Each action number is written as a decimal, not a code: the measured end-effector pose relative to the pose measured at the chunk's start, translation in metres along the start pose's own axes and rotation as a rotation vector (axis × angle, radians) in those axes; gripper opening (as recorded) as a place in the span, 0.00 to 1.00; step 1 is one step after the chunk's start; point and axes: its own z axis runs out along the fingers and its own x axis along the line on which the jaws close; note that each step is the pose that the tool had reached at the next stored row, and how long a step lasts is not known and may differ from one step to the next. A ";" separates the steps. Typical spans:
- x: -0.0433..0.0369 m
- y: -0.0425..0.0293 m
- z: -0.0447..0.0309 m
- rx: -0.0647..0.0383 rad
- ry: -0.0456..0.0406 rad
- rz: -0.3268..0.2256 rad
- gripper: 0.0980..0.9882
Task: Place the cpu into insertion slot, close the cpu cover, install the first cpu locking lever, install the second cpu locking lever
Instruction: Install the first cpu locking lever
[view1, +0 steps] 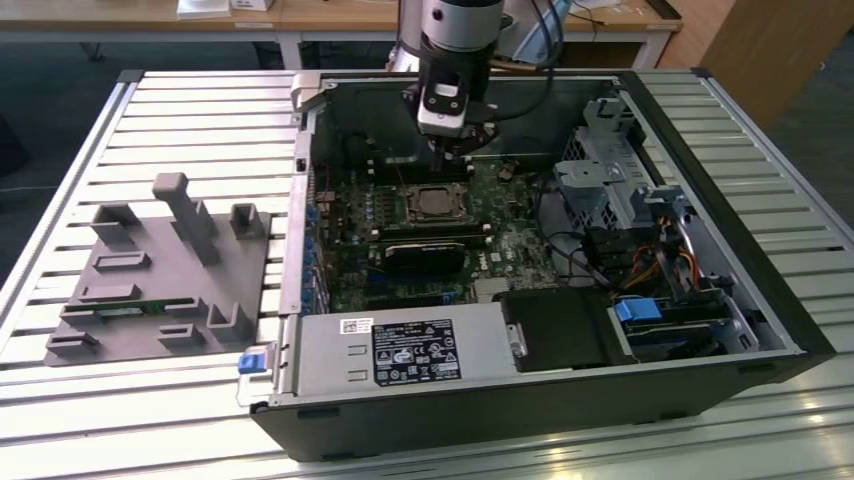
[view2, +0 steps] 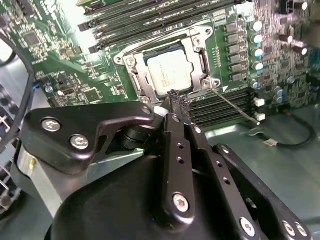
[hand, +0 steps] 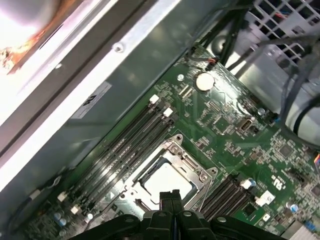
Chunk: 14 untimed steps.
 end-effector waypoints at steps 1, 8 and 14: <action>0.0000 0.0000 0.0000 0.000 0.0002 -0.014 0.01; 0.0000 0.0000 0.0000 0.003 0.0016 -0.112 0.01; 0.0000 0.0000 0.0000 0.005 0.0027 -0.191 0.01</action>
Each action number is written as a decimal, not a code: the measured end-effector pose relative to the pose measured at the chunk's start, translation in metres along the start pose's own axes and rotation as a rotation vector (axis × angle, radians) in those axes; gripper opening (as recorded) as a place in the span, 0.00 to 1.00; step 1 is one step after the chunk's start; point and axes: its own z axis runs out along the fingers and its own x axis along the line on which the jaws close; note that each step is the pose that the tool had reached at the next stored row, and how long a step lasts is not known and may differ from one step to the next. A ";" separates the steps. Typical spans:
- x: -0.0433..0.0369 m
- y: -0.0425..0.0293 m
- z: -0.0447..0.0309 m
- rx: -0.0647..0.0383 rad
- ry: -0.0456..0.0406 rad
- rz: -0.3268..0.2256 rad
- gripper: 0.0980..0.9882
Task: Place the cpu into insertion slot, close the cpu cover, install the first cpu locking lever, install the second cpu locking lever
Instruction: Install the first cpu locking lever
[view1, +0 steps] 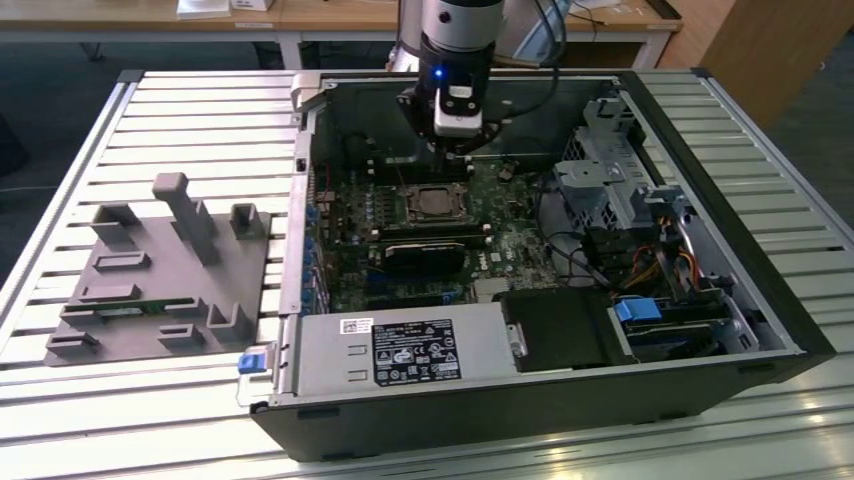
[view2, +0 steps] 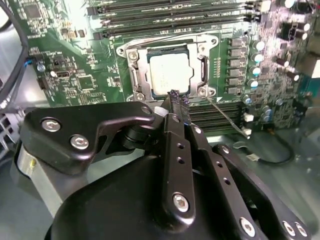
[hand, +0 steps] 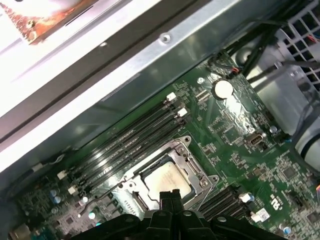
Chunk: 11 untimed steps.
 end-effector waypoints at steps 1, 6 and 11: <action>0.0000 0.0000 0.0000 0.000 0.0002 -0.013 0.01; 0.0000 0.0000 0.0000 0.002 0.0012 -0.081 0.01; 0.0000 0.0000 0.0001 0.003 0.0021 -0.146 0.01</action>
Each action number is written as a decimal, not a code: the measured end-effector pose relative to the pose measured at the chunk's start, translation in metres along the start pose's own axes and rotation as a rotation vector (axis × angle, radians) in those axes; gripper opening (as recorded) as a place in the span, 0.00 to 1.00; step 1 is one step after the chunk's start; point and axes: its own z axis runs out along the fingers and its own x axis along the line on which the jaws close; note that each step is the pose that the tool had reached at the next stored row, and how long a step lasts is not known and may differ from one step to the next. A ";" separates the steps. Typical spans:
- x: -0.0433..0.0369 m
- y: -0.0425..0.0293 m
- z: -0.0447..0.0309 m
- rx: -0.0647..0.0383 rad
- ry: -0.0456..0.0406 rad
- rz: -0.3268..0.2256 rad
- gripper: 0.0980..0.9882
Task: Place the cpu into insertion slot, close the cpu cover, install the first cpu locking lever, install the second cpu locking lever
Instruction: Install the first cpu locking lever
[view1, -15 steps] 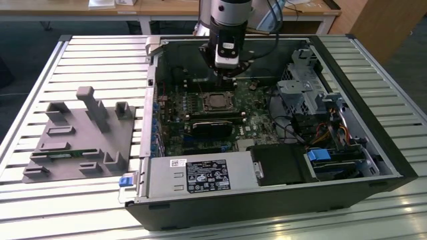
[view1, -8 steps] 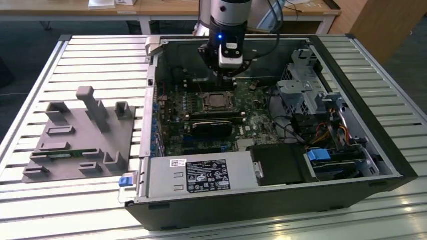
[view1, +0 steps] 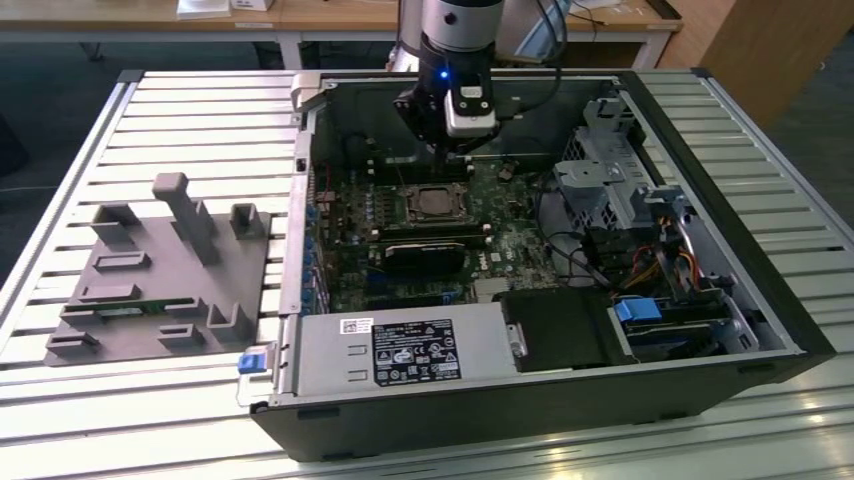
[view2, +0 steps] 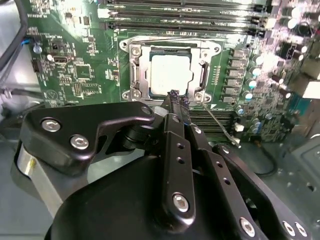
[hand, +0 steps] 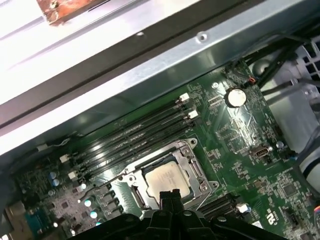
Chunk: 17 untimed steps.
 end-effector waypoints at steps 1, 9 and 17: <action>0.0000 0.0000 0.0000 0.000 0.0002 -0.014 0.01; 0.0000 0.0000 0.0000 0.003 0.0017 -0.114 0.01; 0.0000 -0.0001 0.0000 0.005 0.0027 -0.205 0.01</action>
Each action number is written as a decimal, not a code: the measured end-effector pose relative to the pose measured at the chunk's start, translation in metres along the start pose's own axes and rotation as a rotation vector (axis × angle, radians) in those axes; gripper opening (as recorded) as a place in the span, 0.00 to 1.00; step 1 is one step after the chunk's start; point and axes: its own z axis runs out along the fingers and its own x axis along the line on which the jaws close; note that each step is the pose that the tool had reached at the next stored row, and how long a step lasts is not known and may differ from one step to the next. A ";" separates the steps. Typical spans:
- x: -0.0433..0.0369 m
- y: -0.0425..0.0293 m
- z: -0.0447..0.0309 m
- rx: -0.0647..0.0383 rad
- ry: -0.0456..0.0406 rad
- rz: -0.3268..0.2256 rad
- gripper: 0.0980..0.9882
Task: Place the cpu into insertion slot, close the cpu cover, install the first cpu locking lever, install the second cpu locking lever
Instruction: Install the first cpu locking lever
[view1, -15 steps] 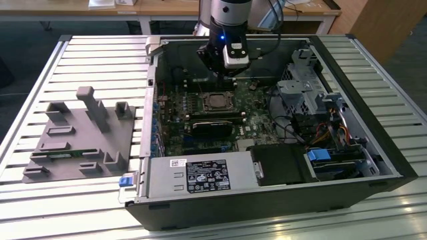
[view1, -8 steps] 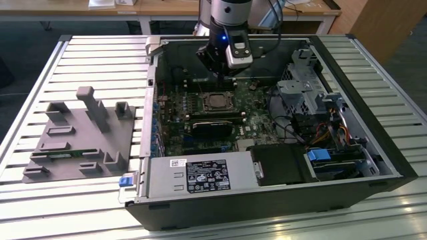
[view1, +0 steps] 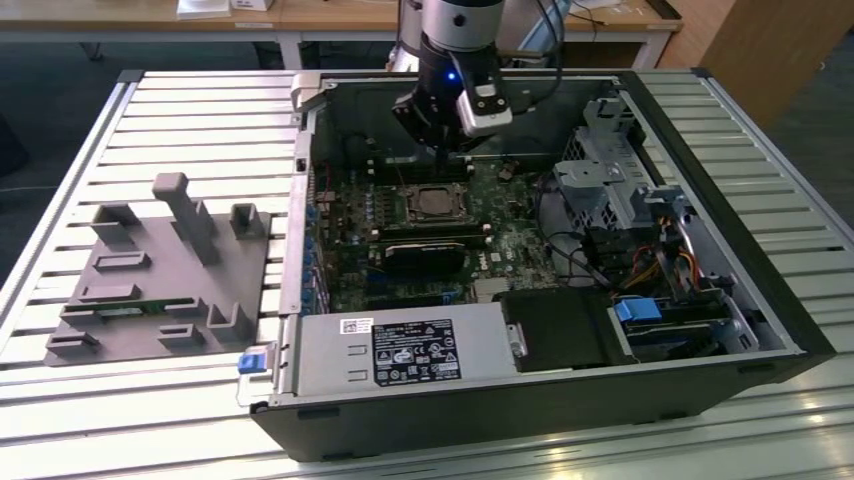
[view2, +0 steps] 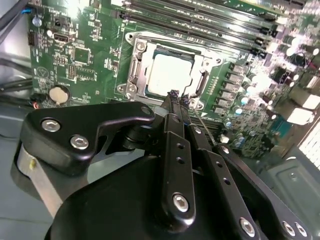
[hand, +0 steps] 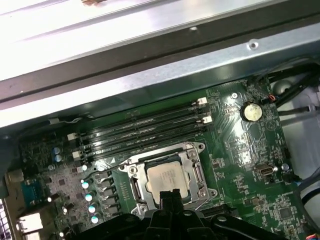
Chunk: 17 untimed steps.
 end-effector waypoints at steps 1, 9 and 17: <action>0.0000 0.0000 0.0000 0.000 0.0001 -0.012 0.01; 0.0000 0.0000 0.0000 0.000 -0.0014 -0.106 0.01; 0.0000 0.0000 0.0004 -0.020 -0.0126 -0.166 0.01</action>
